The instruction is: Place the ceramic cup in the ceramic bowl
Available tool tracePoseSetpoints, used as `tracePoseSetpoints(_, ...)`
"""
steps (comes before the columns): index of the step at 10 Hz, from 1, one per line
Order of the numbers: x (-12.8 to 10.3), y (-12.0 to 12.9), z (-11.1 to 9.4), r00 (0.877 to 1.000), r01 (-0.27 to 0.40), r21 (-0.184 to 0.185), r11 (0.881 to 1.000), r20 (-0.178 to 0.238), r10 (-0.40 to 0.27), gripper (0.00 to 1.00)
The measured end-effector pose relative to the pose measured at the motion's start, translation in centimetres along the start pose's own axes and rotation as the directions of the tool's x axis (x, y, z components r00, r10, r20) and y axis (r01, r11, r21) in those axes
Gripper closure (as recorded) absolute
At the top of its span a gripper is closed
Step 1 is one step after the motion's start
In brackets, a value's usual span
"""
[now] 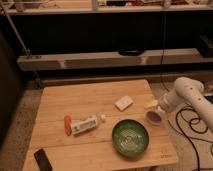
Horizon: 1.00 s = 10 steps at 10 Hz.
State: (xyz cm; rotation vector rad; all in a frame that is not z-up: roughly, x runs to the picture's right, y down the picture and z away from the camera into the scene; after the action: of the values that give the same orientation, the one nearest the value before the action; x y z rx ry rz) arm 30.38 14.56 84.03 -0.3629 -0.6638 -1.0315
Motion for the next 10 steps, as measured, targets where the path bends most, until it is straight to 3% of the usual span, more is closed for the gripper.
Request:
tracePoseSetpoints(2,-0.2,0.2,0.5,0.999,-0.044,-0.026,0.999,0.000,0.044,0.20)
tracePoseSetpoints(10,0.6,0.7,1.8,0.986,-0.167,-0.019,0.986,-0.011,0.166,0.20)
